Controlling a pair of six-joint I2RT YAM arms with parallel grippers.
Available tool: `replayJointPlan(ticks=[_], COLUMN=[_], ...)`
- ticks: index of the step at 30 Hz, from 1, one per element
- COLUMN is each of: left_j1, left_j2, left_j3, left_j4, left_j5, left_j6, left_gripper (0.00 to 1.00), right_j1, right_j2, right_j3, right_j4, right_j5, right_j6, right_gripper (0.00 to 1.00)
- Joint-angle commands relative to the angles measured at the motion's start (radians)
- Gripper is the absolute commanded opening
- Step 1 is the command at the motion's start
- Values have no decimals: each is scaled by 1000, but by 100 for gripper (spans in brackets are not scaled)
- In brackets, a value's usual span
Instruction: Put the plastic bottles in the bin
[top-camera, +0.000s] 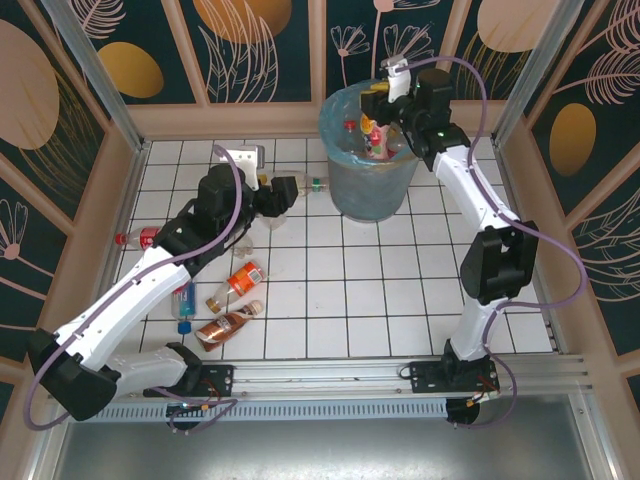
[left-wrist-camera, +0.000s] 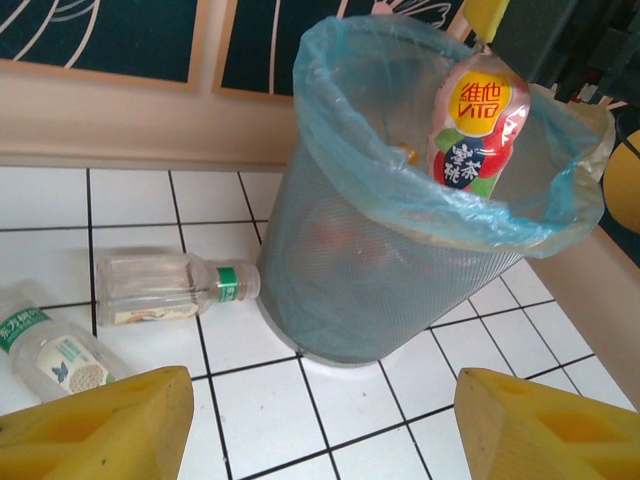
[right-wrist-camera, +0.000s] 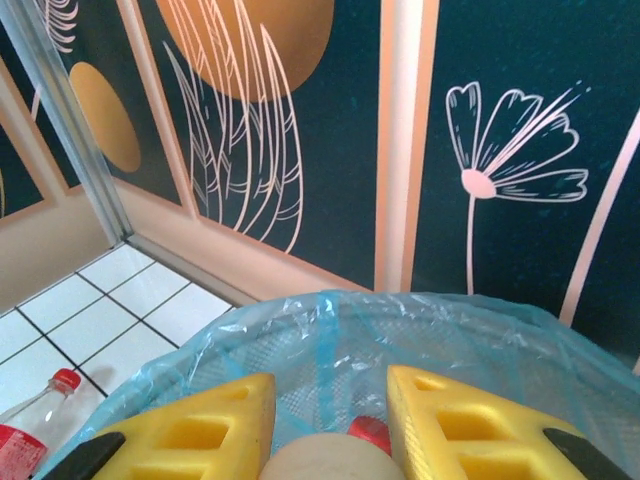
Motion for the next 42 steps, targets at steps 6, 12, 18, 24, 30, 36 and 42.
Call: replayJointPlan(ticks=[6,12,18,24,30,36,42], left_j1=[-6,-7,-6,-6,-6,-5,-6], left_j2=[-28,-24,-27,-33,-42,-79,-188], left_j3=[-55,-54,-57,-65,-72,-72,-108], left_j4=[22,17,15,11,2,-47,-136], left_j5=[-14,-17,-21,-31,-51,-101,-190], left_j6=[-28,-28,-28,-30,-39,-45,-81], left_gripper=[71,71,71,71,71,72,73], right_j1=[-1,-2,-1,0,3,7,47], right_j2=[41,64,73,110,154,154,74], right_j3=[-64,-29,-9,37,102,254,327], right_j4=[-25,-61,-77,-152,-251,-339,-386], right_j5=[-49,-79,-100,-117,-139,-46,71], right_j6=[-13,5,9,2,15,126,225], right_gripper=[39,55,52,47,39,43,47])
